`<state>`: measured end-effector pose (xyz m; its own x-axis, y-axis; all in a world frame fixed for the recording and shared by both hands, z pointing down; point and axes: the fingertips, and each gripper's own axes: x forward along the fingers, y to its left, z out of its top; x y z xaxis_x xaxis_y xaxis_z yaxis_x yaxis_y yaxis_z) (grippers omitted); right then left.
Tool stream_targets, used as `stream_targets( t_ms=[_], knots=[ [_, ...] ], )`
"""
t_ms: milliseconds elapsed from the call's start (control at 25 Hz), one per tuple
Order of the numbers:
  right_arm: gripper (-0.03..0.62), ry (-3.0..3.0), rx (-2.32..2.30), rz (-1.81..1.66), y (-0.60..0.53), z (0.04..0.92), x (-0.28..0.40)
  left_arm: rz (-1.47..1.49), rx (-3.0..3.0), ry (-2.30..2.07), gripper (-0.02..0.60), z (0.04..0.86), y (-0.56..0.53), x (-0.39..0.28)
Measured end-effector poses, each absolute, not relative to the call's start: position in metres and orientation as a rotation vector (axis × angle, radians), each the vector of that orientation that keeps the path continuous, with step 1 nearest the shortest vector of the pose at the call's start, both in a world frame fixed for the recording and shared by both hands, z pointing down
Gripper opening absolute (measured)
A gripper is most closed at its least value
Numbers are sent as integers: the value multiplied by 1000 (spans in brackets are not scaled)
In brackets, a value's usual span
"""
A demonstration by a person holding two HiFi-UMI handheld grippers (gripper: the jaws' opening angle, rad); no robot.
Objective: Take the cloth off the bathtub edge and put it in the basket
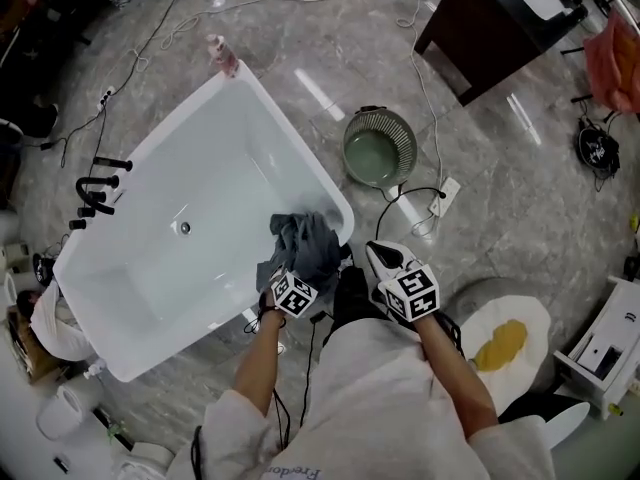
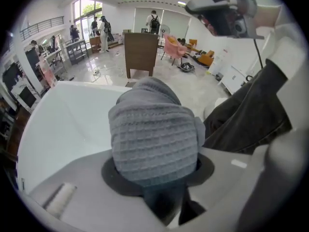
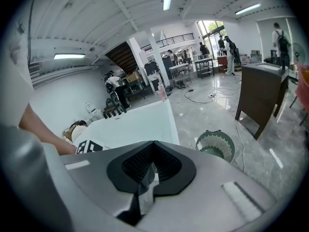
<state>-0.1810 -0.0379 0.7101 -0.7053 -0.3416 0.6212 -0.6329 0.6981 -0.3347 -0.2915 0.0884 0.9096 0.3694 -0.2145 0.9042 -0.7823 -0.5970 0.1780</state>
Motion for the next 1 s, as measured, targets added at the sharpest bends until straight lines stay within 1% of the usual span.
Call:
stream_targets(
  t_ms=[320,480,640,760,1000],
  knots=[
    [2,-2447,680,721,-57,698,-182,1015,2065,-1155,221,827,18,-280],
    [1,-2468,612,711,-78,699,-170,860,2044,-1295,219,788,-32,-265],
    [2,-2509,587,687,-113,686,-156,790,2031,-1338,219,762,-72,-251],
    [2,-2533,605,662,-138,671,-131,762,2032,-1380,219,759,-100,-239],
    [2,-2515,724,664,-192,662,-55,735,2062,-1429,219,736,-178,-195]
  ],
)
